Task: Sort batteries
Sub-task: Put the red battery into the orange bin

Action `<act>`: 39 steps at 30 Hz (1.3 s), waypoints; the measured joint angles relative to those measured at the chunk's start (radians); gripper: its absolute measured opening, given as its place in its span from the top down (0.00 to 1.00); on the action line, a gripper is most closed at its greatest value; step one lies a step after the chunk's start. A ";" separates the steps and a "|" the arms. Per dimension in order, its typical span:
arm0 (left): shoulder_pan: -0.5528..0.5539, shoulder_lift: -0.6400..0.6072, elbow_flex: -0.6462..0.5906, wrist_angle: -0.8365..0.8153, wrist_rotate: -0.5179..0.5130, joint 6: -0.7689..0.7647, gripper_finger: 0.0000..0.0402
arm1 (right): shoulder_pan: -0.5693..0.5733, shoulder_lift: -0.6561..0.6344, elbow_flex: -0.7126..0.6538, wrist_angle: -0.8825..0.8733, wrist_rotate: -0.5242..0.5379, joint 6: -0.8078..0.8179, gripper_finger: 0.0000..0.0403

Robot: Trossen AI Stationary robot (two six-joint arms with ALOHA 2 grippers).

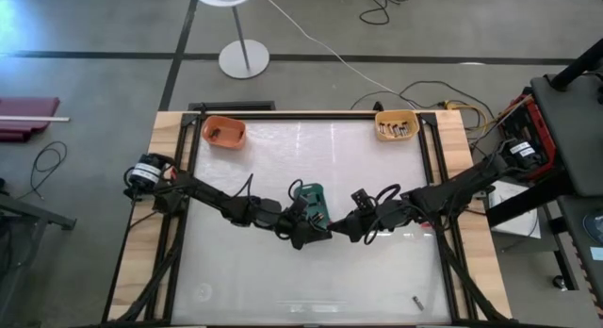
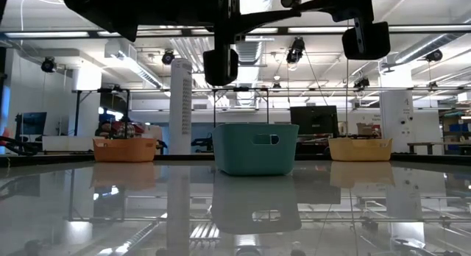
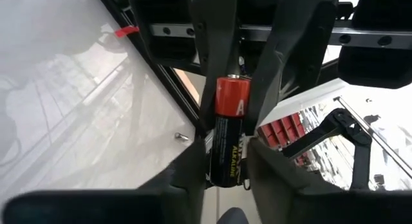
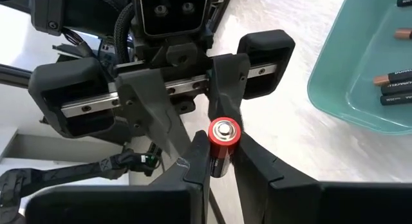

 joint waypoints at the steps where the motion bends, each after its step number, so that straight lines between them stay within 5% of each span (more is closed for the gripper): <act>1: 0.000 0.000 0.000 0.000 0.000 0.000 0.80 | 0.000 0.000 0.000 0.000 0.000 0.000 0.90; 5: 0.003 0.000 0.000 -0.002 0.001 0.021 0.93 | 0.000 0.000 0.000 0.000 -0.008 -0.011 0.90; 12: 0.005 -0.001 0.000 -0.001 -0.002 0.029 0.93 | 0.000 0.000 0.000 0.000 -0.005 -0.038 0.76; 19: 0.005 -0.041 0.000 -0.064 -0.006 0.060 0.93 | 0.000 -0.012 0.000 0.011 0.166 -0.100 0.59; 27: 0.021 -0.247 -0.002 -0.482 -0.012 0.175 0.93 | 0.027 -0.145 0.000 0.025 0.417 -0.257 0.48; 39: 0.046 -0.624 -0.002 -1.126 -0.210 0.189 0.93 | 0.031 -0.241 0.000 0.024 0.492 -0.456 0.41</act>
